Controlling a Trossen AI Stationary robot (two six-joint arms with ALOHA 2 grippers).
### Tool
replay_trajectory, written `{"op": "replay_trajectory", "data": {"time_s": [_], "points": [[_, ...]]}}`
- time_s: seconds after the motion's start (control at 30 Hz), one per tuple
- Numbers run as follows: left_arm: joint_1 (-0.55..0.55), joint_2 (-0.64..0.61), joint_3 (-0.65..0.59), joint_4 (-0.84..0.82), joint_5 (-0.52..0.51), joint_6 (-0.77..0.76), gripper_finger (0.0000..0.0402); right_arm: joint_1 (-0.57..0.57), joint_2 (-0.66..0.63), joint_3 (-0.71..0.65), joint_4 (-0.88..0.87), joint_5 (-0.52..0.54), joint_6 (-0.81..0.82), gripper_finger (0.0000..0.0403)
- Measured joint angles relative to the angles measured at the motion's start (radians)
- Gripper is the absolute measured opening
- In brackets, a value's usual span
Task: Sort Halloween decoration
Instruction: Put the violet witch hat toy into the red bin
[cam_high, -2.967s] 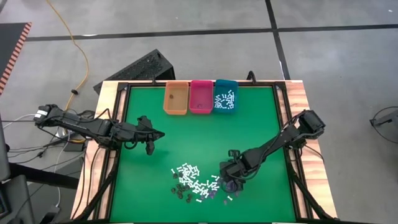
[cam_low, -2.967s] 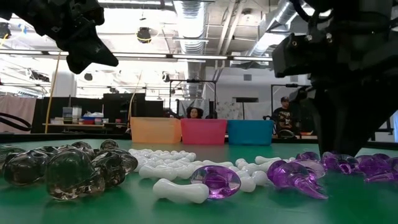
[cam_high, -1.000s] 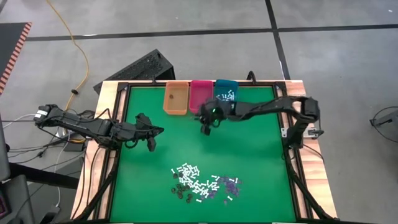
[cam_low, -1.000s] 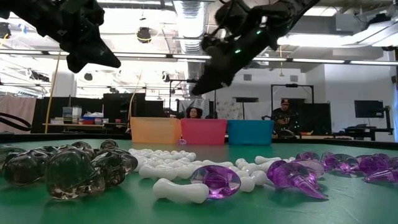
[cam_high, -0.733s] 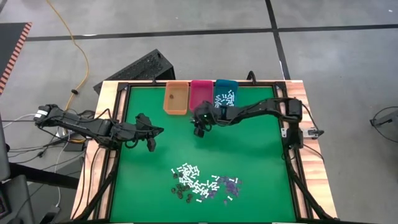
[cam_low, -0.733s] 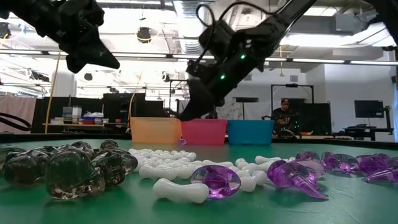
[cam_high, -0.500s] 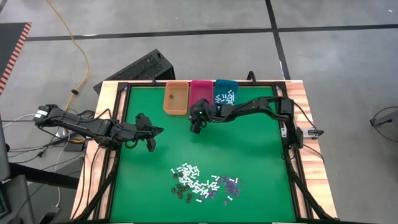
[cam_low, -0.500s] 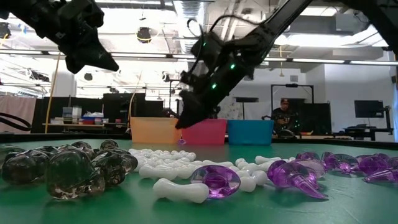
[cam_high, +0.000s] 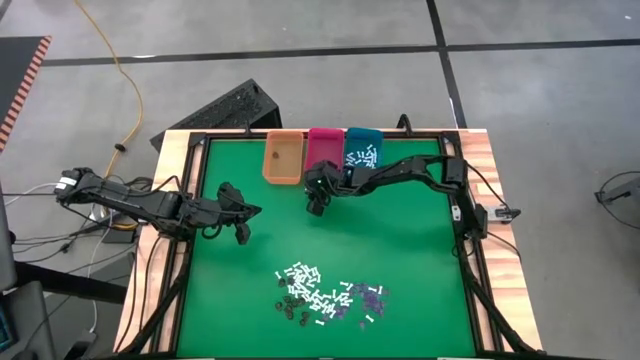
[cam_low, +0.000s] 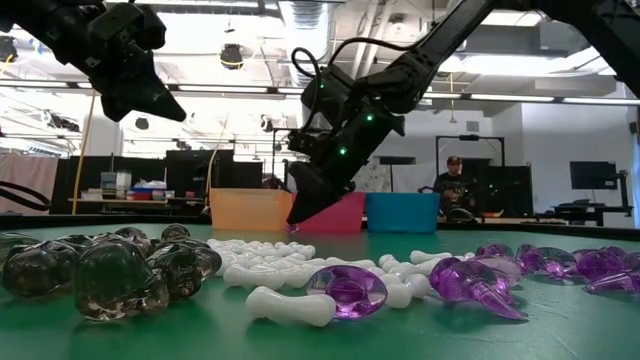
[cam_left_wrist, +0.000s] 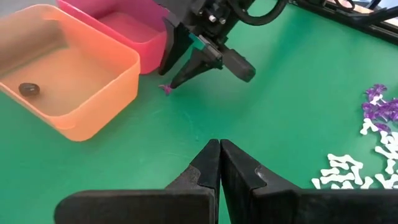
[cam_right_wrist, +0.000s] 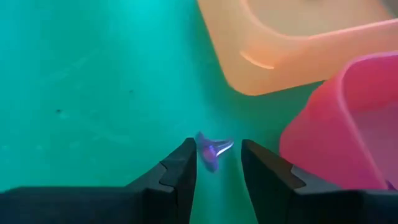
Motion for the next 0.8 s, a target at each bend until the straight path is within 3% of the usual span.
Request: {"op": "replay_trajectory", "data": {"time_s": [0.3, 0.67, 0.8], "points": [[0.0, 0.0, 0.0, 0.0, -0.005, 0.0, 0.0, 0.0, 0.0, -0.002, -0.044, -0.001, -0.019, 0.0144], [0.0, 0.0, 0.0, 0.0, -0.006, 0.004, 0.0, 0.001, 0.0, -0.002, -0.034, -0.023, -0.026, 0.01], [0.0, 0.0, 0.0, 0.0, -0.006, 0.004, 0.0, 0.001, 0.0, -0.002, -0.034, -0.026, -0.027, 0.0064]]}}
